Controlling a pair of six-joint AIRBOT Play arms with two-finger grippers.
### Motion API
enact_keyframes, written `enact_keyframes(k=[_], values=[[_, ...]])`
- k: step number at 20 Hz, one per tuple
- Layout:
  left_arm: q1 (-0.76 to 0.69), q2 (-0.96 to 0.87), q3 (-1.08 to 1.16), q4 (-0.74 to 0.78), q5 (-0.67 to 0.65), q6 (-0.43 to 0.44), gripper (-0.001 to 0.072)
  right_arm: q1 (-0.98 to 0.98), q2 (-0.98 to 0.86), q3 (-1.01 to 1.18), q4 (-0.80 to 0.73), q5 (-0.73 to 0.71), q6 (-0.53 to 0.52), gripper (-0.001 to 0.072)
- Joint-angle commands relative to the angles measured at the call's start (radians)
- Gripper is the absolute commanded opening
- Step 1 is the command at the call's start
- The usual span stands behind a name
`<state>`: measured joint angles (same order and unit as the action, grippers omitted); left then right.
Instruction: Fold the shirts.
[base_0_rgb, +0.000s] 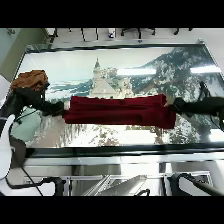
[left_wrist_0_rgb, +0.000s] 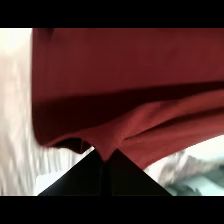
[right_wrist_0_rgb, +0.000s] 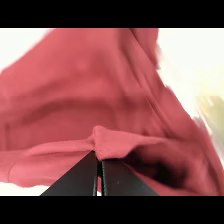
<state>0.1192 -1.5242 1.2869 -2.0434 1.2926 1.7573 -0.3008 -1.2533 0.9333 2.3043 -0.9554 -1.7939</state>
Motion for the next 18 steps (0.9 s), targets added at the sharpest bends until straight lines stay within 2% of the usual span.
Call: enact_keyframes(k=[1, 5, 7, 9, 10, 12, 13, 14, 15, 16, 18], values=[[-0.036, -0.174, 0.192, -0.018, -0.019, -0.058, 0.0009, 0.07, -0.198, 0.182, 0.023, 0.06, -0.01, 0.0029], [-0.063, -0.341, 0.323, -0.019, -0.007, -0.076, 0.0009, 0.081, -0.333, 0.241, 0.023, 0.061, -0.017, 0.0028], [-0.087, -0.402, 0.379, -0.018, -0.006, -0.077, 0.0009, 0.079, -0.359, 0.241, 0.02, 0.073, -0.018, 0.0029], [-0.098, -0.446, 0.43, 0.01, 0.023, -0.116, 0.0009, 0.077, -0.36, 0.249, 0.012, 0.076, -0.061, 0.0029], [-0.101, -0.46, 0.455, 0.037, 0.056, -0.135, 0.0009, 0.074, -0.36, 0.262, 0.011, 0.05, -0.082, 0.0076], [-0.106, -0.475, 0.51, 0.047, 0.125, -0.136, 0.0019, 0.056, -0.36, 0.299, 0.006, -0.029, -0.085, 0.0428], [-0.106, -0.474, 0.537, 0.046, 0.143, -0.136, 0.0275, 0.041, -0.36, 0.323, -0.011, -0.074, -0.086, 0.0504], [-0.107, -0.474, 0.57, 0.046, 0.156, -0.137, 0.0568, 0.021, -0.36, 0.351, -0.048, -0.126, -0.087, 0.0555], [-0.107, -0.474, 0.602, 0.046, 0.16, -0.142, 0.0618, -0.001, -0.36, 0.373, -0.089, -0.171, -0.089, 0.0653], [-0.107, -0.474, 0.637, 0.047, 0.175, -0.144, 0.0618, -0.026, -0.36, 0.386, -0.135, -0.213, -0.089, 0.0699], [-0.098, -0.474, 0.698, 0.059, 0.207, -0.161, 0.0619, -0.063, -0.37, 0.386, -0.201, -0.272, -0.089, 0.0699]])
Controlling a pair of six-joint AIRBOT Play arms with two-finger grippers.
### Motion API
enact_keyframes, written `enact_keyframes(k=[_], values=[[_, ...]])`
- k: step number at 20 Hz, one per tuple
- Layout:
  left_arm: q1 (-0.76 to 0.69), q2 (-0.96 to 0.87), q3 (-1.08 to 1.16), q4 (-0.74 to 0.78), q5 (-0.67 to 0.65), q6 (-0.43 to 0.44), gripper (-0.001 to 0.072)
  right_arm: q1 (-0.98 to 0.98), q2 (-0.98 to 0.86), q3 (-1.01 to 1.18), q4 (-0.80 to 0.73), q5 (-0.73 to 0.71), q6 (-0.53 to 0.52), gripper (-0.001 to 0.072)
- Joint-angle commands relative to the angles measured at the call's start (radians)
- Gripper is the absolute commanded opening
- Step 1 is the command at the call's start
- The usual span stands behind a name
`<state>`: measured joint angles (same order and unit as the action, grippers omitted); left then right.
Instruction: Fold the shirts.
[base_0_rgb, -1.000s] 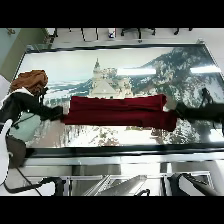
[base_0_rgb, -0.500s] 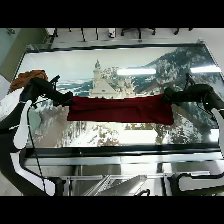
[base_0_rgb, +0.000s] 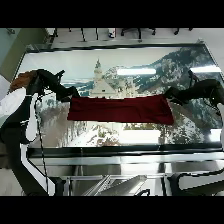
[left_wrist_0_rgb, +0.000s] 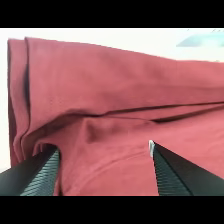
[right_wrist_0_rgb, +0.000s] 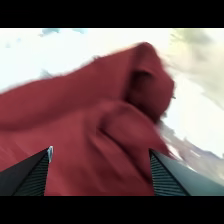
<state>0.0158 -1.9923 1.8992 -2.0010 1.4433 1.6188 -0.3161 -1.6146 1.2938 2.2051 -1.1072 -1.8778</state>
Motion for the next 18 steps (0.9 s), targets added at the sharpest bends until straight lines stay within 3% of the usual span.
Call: enact_keyframes(k=[1, 4, 8, 12, 15, 16, 17, 18], values=[[0.013, -0.006, 0.114, 0.019, 0.071, -0.04, 0.0619, -0.059, -0.023, 0.025, -0.112, -0.147, -0.006, 0.0699], [0.042, 0.001, 0.175, 0.018, 0.122, -0.085, 0.0619, -0.062, -0.087, 0.025, -0.097, -0.171, -0.03, 0.0699], [0.079, 0.084, 0.098, 0.018, 0.097, -0.085, 0.0618, -0.061, -0.189, 0.025, 0.07, -0.161, -0.107, 0.0697], [0.095, 0.147, 0.088, 0.009, 0.092, -0.085, 0.0618, -0.021, -0.253, 0.025, 0.108, -0.138, -0.116, 0.0684], [0.067, 0.19, 0.088, 0.008, 0.059, -0.085, 0.059, 0.042, -0.286, 0.026, 0.108, -0.137, -0.136, 0.037], [0.053, 0.198, 0.088, 0.008, 0.052, -0.085, 0.0588, 0.059, -0.287, 0.026, 0.108, -0.134, -0.146, 0.0194], [0.033, 0.203, 0.088, 0.008, 0.054, -0.083, 0.0316, 0.071, -0.287, 0.029, 0.109, -0.134, -0.165, 0.0024], [0.013, 0.205, 0.088, 0.008, 0.052, -0.078, 0.0021, 0.075, -0.285, 0.036, 0.109, -0.135, -0.165, 0.0029]])
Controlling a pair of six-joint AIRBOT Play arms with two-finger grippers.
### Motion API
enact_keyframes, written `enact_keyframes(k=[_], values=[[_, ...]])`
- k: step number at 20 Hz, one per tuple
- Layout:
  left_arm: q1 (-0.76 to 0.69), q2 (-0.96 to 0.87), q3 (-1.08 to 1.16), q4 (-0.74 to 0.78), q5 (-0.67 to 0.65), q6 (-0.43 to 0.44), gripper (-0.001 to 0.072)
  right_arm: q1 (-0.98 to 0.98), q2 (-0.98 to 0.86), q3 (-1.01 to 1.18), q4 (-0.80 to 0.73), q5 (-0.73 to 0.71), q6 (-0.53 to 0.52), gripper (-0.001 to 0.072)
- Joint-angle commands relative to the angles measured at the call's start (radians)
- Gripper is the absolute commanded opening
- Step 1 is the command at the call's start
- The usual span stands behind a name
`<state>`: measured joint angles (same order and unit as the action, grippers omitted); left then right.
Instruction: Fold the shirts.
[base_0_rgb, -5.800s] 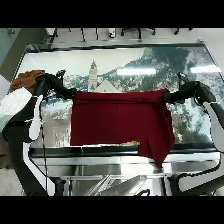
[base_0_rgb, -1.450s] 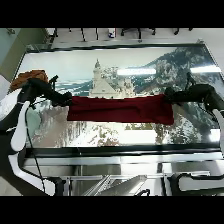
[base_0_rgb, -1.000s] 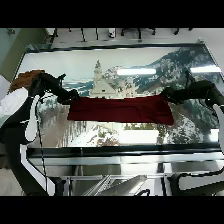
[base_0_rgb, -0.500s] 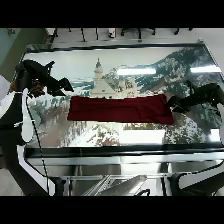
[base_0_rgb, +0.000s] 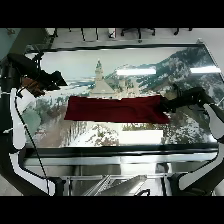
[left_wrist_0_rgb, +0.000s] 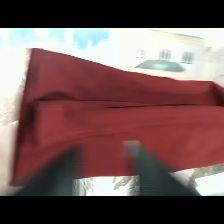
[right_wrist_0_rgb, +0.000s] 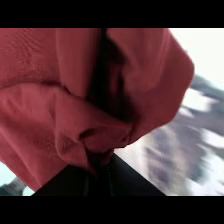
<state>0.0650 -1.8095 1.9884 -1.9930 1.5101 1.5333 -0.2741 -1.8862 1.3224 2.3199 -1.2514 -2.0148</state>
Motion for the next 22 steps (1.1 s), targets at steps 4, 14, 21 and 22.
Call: enact_keyframes(k=[4, 14, 21, 22], values=[[-0.179, 0.008, -0.002, 0.001, -0.036, 0.012, 0.001, 0.021, 0.052, 0.028, -0.004, -0.005, -0.023, 0.0028], [-0.715, -0.33, 0.0, -0.037, -0.541, 0.029, 0.0009, 0.027, 0.356, 0.267, 0.051, -0.262, 0.037, 0.0028], [-0.768, -0.424, 0.002, -0.234, -0.618, 0.028, 0.0009, 0.056, 0.4, 0.406, 0.05, -0.363, 0.097, 0.0028], [-0.76, -0.423, 0.004, -0.247, -0.614, 0.028, 0.0009, 0.06, 0.395, 0.406, 0.046, -0.364, 0.097, 0.0028]])
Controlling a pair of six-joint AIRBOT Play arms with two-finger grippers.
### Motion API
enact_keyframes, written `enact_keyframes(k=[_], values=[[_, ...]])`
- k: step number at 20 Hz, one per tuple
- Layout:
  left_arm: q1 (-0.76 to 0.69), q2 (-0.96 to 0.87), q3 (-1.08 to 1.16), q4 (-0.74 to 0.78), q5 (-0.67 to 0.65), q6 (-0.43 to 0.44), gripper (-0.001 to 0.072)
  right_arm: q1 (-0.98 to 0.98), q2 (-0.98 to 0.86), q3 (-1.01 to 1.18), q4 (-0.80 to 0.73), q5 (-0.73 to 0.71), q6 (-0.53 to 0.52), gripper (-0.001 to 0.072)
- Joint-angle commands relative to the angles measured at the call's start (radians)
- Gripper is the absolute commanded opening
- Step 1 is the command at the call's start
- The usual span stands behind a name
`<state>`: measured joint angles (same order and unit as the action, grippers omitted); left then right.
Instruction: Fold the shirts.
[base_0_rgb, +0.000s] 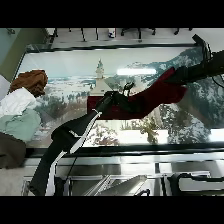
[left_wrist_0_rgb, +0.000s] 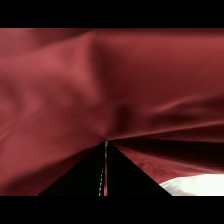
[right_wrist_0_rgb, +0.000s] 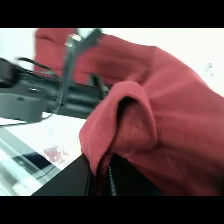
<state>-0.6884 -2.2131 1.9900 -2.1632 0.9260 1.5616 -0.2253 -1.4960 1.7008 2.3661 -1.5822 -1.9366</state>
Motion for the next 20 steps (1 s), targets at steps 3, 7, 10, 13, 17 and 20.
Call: enact_keyframes(k=[3, 7, 10, 13, 17, 20], values=[[0.02, -0.019, 0.074, -0.092, 0.073, 0.0, 0.001, 0.019, -0.019, 0.026, -0.016, -0.033, 0.031, 0.0028], [0.135, 0.113, 0.048, -0.089, 0.195, 0.002, 0.0009, 0.026, -0.037, 0.023, -0.016, -0.033, 0.052, 0.0028], [0.296, 0.286, 0.005, -0.089, 0.3, 0.039, 0.0009, 0.076, -0.038, 0.023, -0.002, -0.01, 0.101, 0.0028], [0.454, 0.457, 0.005, -0.089, 0.35, 0.038, 0.0009, 0.248, -0.049, 0.023, 0.003, 0.134, 0.164, 0.0029], [0.587, 0.631, 0.005, -0.089, 0.35, 0.038, 0.0009, 0.662, -0.196, 0.023, 0.012, 0.58, 0.253, 0.003], [0.631, 0.708, 0.005, -0.088, 0.38, 0.038, 0.001, 0.935, -0.409, 0.024, 0.009, 0.957, 0.255, 0.0591]])
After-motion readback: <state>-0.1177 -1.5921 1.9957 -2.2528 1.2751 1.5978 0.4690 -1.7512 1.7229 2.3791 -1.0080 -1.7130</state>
